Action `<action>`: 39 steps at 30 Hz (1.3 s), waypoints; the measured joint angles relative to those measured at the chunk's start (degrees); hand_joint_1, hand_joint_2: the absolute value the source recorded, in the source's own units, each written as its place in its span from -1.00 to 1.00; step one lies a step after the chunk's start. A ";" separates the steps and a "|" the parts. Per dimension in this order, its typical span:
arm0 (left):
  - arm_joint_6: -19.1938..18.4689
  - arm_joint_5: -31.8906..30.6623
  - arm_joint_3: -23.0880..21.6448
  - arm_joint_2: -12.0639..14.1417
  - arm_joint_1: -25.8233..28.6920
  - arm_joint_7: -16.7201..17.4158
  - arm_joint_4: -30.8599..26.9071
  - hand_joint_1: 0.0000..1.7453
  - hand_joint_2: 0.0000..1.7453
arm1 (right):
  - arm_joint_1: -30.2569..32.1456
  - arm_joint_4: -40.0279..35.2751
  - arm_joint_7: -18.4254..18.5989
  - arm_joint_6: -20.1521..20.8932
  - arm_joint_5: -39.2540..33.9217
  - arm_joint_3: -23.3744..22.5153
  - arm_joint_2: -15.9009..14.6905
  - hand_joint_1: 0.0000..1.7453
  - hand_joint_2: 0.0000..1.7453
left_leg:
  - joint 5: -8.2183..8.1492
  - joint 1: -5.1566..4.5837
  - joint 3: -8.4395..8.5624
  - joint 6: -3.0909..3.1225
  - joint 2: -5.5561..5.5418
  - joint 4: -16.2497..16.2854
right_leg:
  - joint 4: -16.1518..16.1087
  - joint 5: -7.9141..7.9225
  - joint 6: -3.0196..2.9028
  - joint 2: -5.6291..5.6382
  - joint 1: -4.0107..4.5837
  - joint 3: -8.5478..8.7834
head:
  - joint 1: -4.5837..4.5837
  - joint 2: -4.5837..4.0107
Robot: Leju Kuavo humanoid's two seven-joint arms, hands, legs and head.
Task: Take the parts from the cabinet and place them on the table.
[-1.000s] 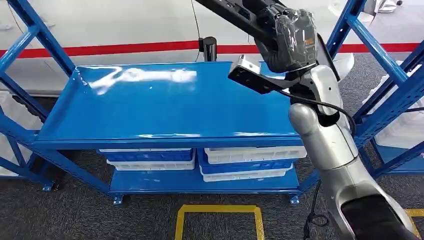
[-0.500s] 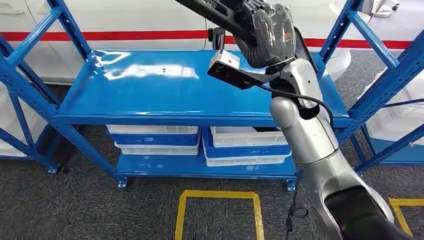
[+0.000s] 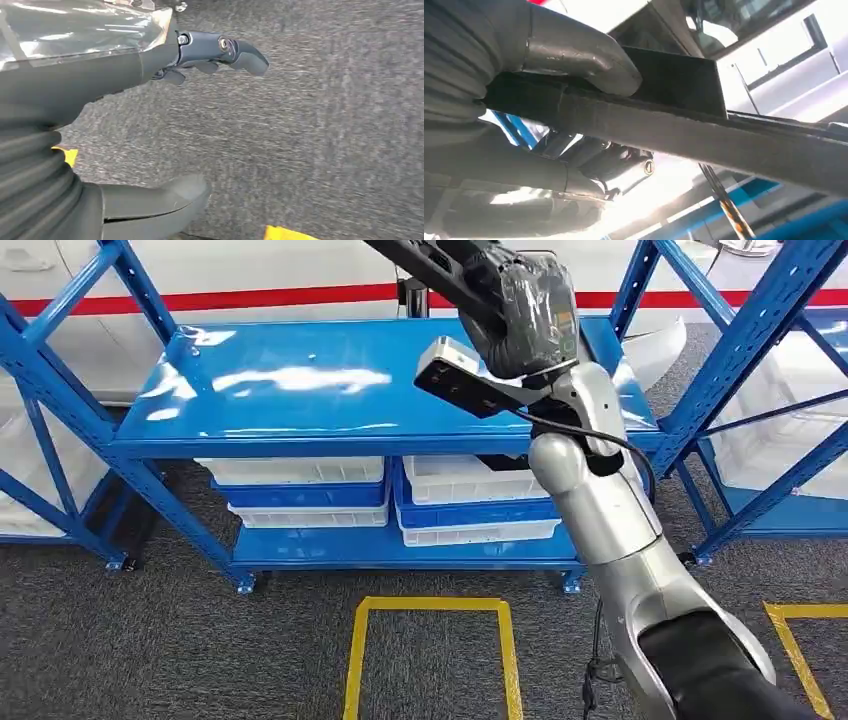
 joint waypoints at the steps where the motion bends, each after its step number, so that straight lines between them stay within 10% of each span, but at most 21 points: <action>1: 0.02 -0.07 0.02 0.00 0.00 0.04 0.00 -1.00 1.00 | 1.02 0.57 -0.91 -0.64 -0.77 -0.55 -0.13 1.00 1.00 | 1.95 0.11 1.64 0.02 0.01 -0.98 | 0.03 0.59 0.22 -0.01 -0.02 -0.76 | 0.02 0.00; 3: 0.15 -0.18 0.11 0.04 -0.06 0.24 0.00 -1.00 1.00 | 2.40 1.25 -2.11 -1.36 -1.78 -1.51 -0.31 1.00 1.00 | 4.55 0.24 7.30 0.32 -0.02 -7.80 | 0.05 1.49 0.67 0.05 -0.08 -1.90 | 0.02 0.00; 5: 0.20 -0.33 0.31 0.15 -0.24 0.37 0.00 -1.00 1.00 | 3.30 1.67 -2.89 -2.13 -2.41 -2.39 -0.57 1.00 1.00 | 2.88 -0.09 14.64 0.94 -0.47 -17.36 | 0.13 2.18 1.36 0.14 0.27 -2.51 | 0.00 0.00; 6: 0.24 -0.33 0.46 0.17 -0.34 0.39 0.00 -1.00 1.00 | 3.77 1.84 -3.15 -2.58 -2.80 -2.84 -0.70 1.00 1.00 | 2.36 -0.18 15.14 1.21 -0.50 -18.63 | 0.01 2.91 1.98 0.04 0.22 -2.64 | 0.15 0.00; 9: 0.24 -0.09 0.96 0.17 -0.22 0.42 0.02 -1.00 1.00 | 5.90 2.19 -3.79 -3.17 -3.33 -3.70 -1.23 1.00 1.00 | 3.41 -0.48 14.29 2.54 -0.28 -19.68 | -0.16 3.97 3.48 0.06 0.55 -3.18 | 0.11 0.00; 13: 0.24 -0.15 1.38 0.13 -0.19 0.39 0.04 -1.00 1.00 | 8.09 2.52 -4.09 -3.52 -3.87 -4.46 -2.19 1.00 1.00 | 6.24 -0.78 11.22 4.34 0.08 -19.74 | 12.70 -6.24 1.30 0.10 0.25 -8.00 | 0.35 0.00; 15: 0.24 -0.15 1.38 0.11 -0.17 0.39 0.04 -1.00 1.00 | 8.86 2.67 -4.12 -3.57 -3.87 -4.73 -2.40 1.00 1.00 | 7.72 -0.95 9.33 4.35 0.15 -19.67 | 18.44 -7.14 2.00 0.12 0.31 -8.66 | 0.35 0.00; 18: 0.24 -0.15 1.40 0.02 -0.16 0.39 0.09 -1.00 1.00 | 9.38 2.78 -4.12 -3.57 -3.87 -4.90 -2.58 1.00 1.00 | 9.72 -1.06 6.69 3.96 0.19 -19.46 | 11.23 -2.43 3.84 0.10 0.31 -1.92 | 0.35 0.00; 20: 0.24 -0.15 1.40 0.07 -0.18 0.39 0.09 -1.00 1.00 | 9.25 2.76 -4.18 -3.59 -3.87 -5.05 -2.56 1.00 1.00 | 10.58 -1.49 5.27 3.37 0.17 -18.72 | 0.75 -4.26 3.08 0.05 0.66 5.57 | 0.42 0.00; 24: 0.26 -0.15 1.42 0.09 0.04 0.39 0.11 -1.00 1.00 | 9.68 2.78 -4.29 -3.74 -3.87 -5.16 -2.60 1.00 1.00 | 12.82 -1.43 4.86 2.18 -0.01 -19.12 | -0.60 -4.05 1.36 0.16 0.48 4.35 | 0.15 0.00; 28: 0.26 -0.15 1.44 0.22 0.13 0.39 0.15 -1.00 1.00 | 9.62 2.87 -4.36 -3.76 -3.85 -5.14 -2.56 1.00 1.00 | 1.00 -0.48 1.66 0.67 -0.15 -8.34 | -0.43 -1.20 -0.23 -0.10 0.13 2.16 | 0.09 0.00; 30: 0.26 -0.15 1.44 0.20 0.13 0.39 0.15 -1.00 1.00 | 9.68 2.91 -4.36 -3.76 -3.85 -5.12 -2.54 1.00 1.00 | -0.74 -0.12 0.79 0.14 -0.15 -1.33 | -0.16 0.11 -0.10 -0.08 0.21 0.33 | 0.07 0.00; 33: 0.24 -0.15 1.44 0.22 0.08 0.39 0.13 -1.00 1.00 | 9.74 2.91 -4.42 -3.79 -3.94 -5.16 -2.58 1.00 1.00 | 4.26 0.33 7.19 0.23 -0.14 -7.73 | 0.41 1.46 0.60 0.01 0.15 -2.14 | 0.06 0.00; 35: 0.17 -0.48 1.44 0.22 -0.19 0.37 0.13 -1.00 1.00 | 9.90 2.82 -4.60 -3.92 -4.33 -5.29 -2.64 1.00 1.00 | 2.37 0.28 13.80 0.94 -0.47 -16.94 | 0.42 2.32 1.18 -0.02 0.22 -2.91 | 0.04 0.00; 39: 0.04 -1.75 1.40 0.09 -0.24 0.48 0.15 -1.00 1.00 | 11.94 1.43 -4.84 -4.88 -5.29 -6.21 -3.86 1.00 1.00 | 3.55 -0.86 13.79 2.50 -0.60 -19.16 | -0.52 4.37 3.21 -0.28 -0.06 -3.15 | 0.15 0.00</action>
